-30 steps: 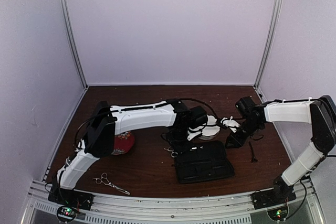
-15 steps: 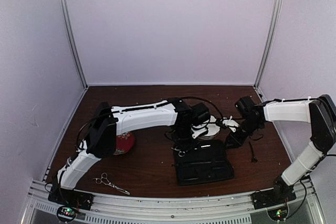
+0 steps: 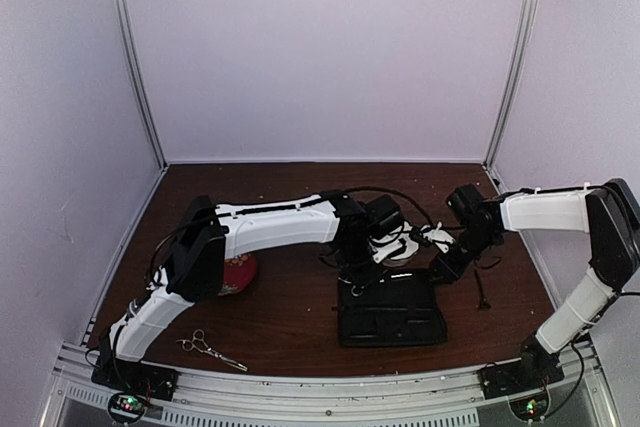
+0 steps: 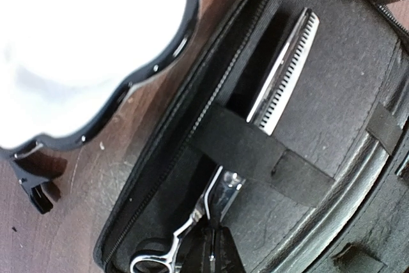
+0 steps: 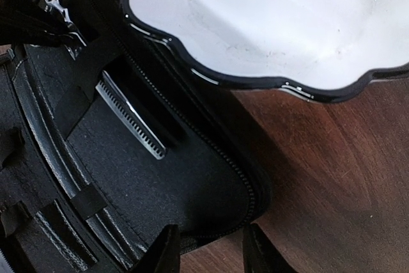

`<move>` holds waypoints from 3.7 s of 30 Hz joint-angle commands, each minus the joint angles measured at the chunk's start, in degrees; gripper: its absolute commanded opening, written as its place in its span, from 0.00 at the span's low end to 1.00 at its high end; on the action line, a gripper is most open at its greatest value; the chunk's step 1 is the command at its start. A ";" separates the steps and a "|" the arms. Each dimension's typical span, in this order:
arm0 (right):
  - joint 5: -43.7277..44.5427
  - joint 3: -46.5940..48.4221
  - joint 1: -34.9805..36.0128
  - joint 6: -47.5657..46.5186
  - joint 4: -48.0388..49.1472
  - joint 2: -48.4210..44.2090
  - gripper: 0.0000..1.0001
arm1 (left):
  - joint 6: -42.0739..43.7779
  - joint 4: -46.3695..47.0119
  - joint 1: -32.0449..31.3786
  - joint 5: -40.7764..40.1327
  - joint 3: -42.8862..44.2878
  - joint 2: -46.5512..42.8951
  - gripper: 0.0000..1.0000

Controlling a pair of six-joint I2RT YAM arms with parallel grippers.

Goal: Sort the hair-cutting tools

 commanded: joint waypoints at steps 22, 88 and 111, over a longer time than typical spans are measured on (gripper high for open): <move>4.79 1.46 -1.92 8.35 -3.93 -1.83 0.35 | 6.19 11.92 0.05 2.82 -5.82 -0.72 0.01; -0.96 0.62 -2.10 3.05 -2.61 -10.48 0.38 | -8.80 0.18 2.69 -12.67 -51.22 -26.91 0.00; -1.72 1.15 -2.12 2.27 -3.05 -10.37 0.38 | -7.79 0.98 7.24 -3.92 -69.02 -47.40 0.46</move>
